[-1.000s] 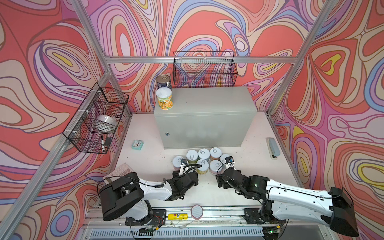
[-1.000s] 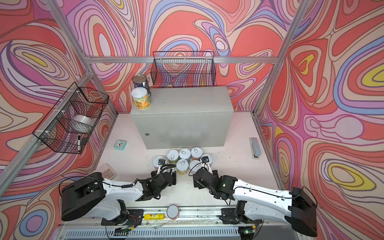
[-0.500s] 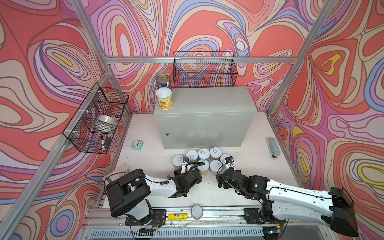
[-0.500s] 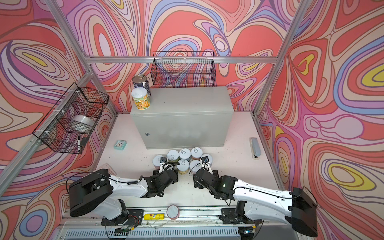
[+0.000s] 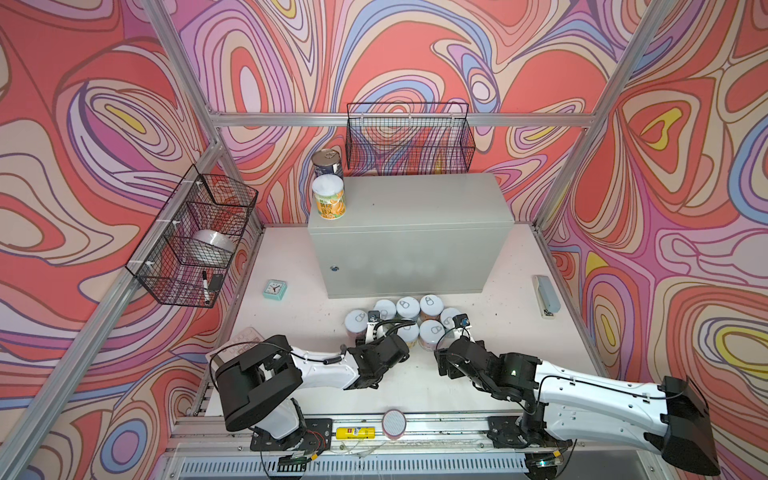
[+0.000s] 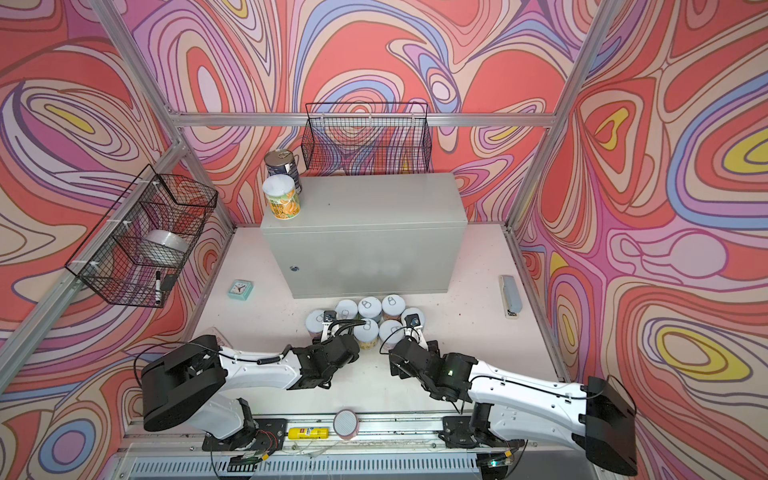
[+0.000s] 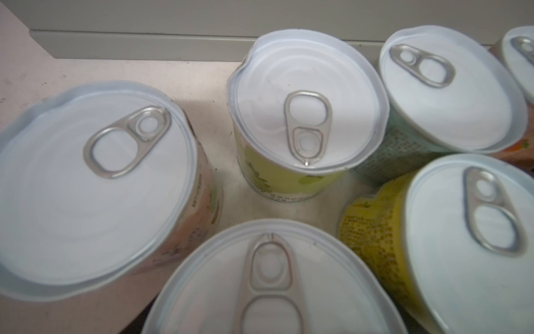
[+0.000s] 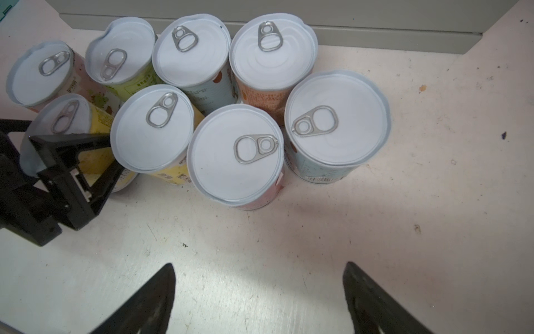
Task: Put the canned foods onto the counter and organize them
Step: 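Lift the can with the left gripper toward the box top while the right rises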
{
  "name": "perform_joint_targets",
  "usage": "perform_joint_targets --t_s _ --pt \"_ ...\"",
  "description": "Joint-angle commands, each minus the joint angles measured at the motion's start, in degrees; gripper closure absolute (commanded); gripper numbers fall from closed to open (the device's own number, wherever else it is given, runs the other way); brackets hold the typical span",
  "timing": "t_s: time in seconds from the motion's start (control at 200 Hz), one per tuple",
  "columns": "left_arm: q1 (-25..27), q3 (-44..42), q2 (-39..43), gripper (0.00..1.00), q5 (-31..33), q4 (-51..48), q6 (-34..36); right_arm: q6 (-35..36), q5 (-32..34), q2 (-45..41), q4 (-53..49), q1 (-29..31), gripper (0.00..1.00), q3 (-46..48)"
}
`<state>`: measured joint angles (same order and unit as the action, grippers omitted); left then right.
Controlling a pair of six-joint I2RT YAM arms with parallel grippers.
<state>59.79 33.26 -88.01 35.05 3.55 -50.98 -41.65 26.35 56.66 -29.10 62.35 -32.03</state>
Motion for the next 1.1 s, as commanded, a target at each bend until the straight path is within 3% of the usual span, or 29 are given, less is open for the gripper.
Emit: perform_joint_targets --t_s 0.0,0.29,0.536,0.781,1.006,1.096 --pt "-0.14 3.57 0.48 1.0 0.8 -9.94 -2.89 -0.32 1.36 -1.62 0.94 0.36 0.06 1.43" --pt "-0.11 4.32 14.05 1.0 -1.9 -20.68 0.81 0.6 1.99 -1.74 2.64 0.35 0.06 1.77" --pt "1.64 14.74 21.85 1.0 -2.53 -34.76 6.11 -1.88 3.89 -2.62 3.29 0.32 0.07 1.6" --pt "0.65 36.65 21.35 1.0 -0.24 -46.86 19.73 -3.54 7.97 -5.88 3.78 0.36 0.1 2.11" --pt "-7.22 59.72 13.07 1.0 -5.84 -52.66 29.59 3.4 12.85 -1.22 2.04 0.28 0.06 -6.91" --pt "-10.78 70.14 7.57 1.0 -7.94 -54.78 33.49 6.24 11.06 3.18 -0.23 -1.06 0.05 -13.99"
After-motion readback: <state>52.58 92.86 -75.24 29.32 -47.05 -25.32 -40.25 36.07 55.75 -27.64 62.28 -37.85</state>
